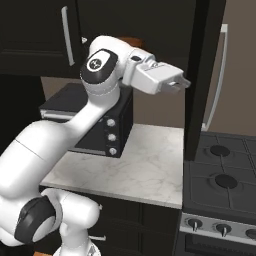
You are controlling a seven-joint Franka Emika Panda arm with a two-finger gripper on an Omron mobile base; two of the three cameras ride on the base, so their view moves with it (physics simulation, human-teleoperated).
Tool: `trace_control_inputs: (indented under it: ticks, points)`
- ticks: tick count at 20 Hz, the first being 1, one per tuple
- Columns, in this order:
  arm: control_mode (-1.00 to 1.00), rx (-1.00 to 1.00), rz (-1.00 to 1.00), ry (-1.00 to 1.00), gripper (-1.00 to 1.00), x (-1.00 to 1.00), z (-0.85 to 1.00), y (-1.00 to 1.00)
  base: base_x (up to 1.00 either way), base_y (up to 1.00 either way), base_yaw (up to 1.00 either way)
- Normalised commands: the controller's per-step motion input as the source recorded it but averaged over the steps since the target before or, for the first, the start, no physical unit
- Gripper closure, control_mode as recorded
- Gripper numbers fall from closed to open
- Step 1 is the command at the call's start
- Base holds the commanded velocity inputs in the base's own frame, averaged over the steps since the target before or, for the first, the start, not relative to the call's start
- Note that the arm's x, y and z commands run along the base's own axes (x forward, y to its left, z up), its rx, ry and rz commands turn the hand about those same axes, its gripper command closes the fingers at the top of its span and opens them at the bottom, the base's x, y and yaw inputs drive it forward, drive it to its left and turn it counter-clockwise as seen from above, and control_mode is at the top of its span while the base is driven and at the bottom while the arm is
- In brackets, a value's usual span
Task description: Move the bowls from the cabinet to the plates on the dining table.
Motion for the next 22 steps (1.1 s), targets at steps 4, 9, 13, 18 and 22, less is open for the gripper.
trace_control_inputs:
  ticks: [4,9,13,18,22]
  points:
    - [-1.0,0.0,0.17,-0.04,-1.0,-0.01,-0.09,0.02,0.0,0.0,0.0]
    - [-1.0,0.0,0.2,-0.02,-1.0,0.0,-0.07,0.29,0.0,0.0,0.0]
    - [-1.0,0.0,0.21,0.0,-1.0,0.0,-0.09,0.48,0.0,0.0,0.0]
    - [-1.0,0.0,0.25,0.0,-1.0,0.07,-0.1,0.53,0.0,0.0,0.0]
    - [-1.0,0.0,0.29,0.0,-1.0,0.12,-0.05,0.57,0.0,0.0,0.0]
